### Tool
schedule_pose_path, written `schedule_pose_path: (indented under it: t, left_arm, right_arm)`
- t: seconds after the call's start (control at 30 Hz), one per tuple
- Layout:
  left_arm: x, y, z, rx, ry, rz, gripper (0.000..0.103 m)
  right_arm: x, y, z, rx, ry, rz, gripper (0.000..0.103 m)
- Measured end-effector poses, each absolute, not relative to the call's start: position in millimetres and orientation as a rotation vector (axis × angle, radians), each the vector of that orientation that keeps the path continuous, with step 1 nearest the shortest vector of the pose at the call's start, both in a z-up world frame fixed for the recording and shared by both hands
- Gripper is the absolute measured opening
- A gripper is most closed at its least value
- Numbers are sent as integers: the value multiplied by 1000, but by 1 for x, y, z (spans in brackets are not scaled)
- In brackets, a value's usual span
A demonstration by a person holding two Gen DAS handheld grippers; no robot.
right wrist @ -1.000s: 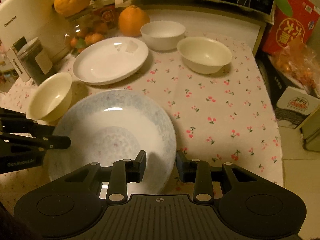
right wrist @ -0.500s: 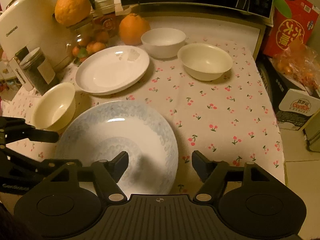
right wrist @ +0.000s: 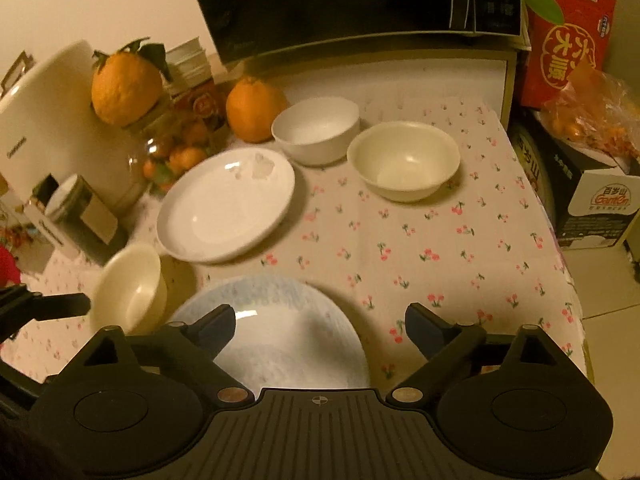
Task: Organize plates and bowls
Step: 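Move the left gripper to the plain white plate and grasp its rim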
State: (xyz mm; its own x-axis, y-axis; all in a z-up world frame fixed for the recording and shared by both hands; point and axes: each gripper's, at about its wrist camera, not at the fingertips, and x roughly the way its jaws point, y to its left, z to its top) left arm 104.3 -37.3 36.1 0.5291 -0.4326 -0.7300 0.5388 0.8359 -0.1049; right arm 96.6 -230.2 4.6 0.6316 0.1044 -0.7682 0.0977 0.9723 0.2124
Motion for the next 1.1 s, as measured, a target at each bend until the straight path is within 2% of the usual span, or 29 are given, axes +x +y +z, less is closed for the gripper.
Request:
schedule_pose_path:
  t: [0.23,0.53,0.93,1.1]
  left_arm:
    - [128,-25,59,59,807,-483,103]
    - [165,-11,55,-20,829,-381,103]
    - [209,-16,11,24,766,-410,102]
    - [226,-16,-10,-3,793,-361,96]
  right_arm:
    - [110,-226,25,276,837,-14,98]
    - [138,-221,32,366,808,-25,98]
    - [199,-223,-13,520,880,-55,99]
    - [219,-220,-32,568,910,-51,99]
